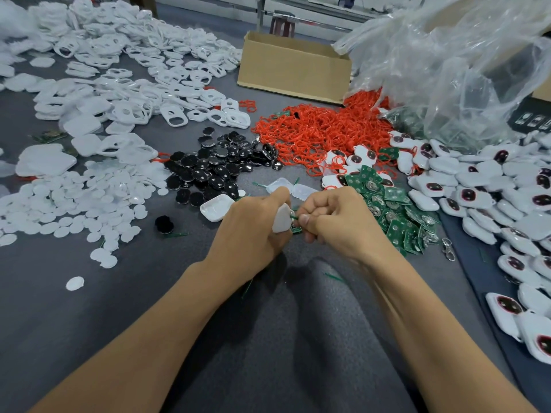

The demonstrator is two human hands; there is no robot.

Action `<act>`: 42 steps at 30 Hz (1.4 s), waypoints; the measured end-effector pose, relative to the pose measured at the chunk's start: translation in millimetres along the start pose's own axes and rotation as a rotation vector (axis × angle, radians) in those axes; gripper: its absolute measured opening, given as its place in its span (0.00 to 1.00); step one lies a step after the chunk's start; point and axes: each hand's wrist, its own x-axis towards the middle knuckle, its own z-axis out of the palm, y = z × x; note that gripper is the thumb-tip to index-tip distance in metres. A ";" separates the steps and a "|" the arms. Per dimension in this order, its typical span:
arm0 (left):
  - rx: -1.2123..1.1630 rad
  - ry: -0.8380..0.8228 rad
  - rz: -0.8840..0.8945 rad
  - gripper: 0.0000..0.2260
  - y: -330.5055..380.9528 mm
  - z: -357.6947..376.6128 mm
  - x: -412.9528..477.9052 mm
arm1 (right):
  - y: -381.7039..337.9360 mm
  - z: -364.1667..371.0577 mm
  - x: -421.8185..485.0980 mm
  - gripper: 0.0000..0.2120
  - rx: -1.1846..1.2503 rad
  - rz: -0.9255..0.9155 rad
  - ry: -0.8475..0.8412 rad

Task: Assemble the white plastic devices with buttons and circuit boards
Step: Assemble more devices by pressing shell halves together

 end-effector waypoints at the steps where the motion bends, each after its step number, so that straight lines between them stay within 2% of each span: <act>1: -0.002 -0.004 -0.003 0.06 0.1 0.0 0.1 | 0.4 0.0 0.3 0.15 0.009 0.004 -0.003; 6: -0.042 -0.024 -0.038 0.10 2.4 -0.9 0.0 | 2.0 -0.3 1.4 0.15 0.011 0.017 -0.013; 14: -0.082 -0.019 -0.144 0.07 7.3 -1.6 1.2 | -1.2 -1.5 1.2 0.15 -0.005 0.028 0.009; 17: -0.069 -0.058 -0.171 0.08 7.1 0.3 0.7 | -6.9 1.4 -4.2 0.12 -0.193 -0.063 0.152; 19: 0.013 -0.071 -0.198 0.08 8.7 2.5 0.3 | -11.0 7.3 -10.6 0.07 -0.373 -0.167 0.219; 20: 0.056 -0.063 -0.209 0.07 9.5 3.6 -0.4 | -14.2 10.9 -14.0 0.07 -0.475 -0.197 0.223; 21: 0.088 -0.052 -0.212 0.05 10.3 4.2 -1.1 | -17.0 14.0 -16.8 0.13 -0.565 -0.224 0.210; 23: 0.132 -0.052 -0.191 0.04 11.4 4.9 -2.7 | -17.5 15.9 -16.3 0.19 -0.634 -0.252 0.195; 25: 0.181 -0.067 -0.148 0.07 10.0 4.3 -4.5 | -18.9 13.0 -15.5 0.14 -0.513 -0.236 0.163; 27: 0.202 -0.079 -0.115 0.08 7.5 3.4 -4.8 | -15.3 9.9 -12.0 0.06 -0.371 -0.190 0.122; 28: 0.188 -0.083 -0.101 0.08 6.6 3.2 -4.9 | -11.8 7.6 -9.1 0.06 -0.320 -0.157 0.105; 31: 0.119 -0.065 -0.077 0.07 6.3 2.0 -3.7 | -4.4 2.6 -2.7 0.16 -0.200 -0.061 0.045; 37: 0.002 -0.063 -0.118 0.15 6.1 1.3 -3.5 | 4.0 0.5 2.5 0.16 -0.061 -0.014 -0.024; 42: -0.062 -0.069 -0.136 0.16 7.8 -0.8 -3.0 | 6.9 -0.8 1.6 0.15 0.042 0.035 -0.068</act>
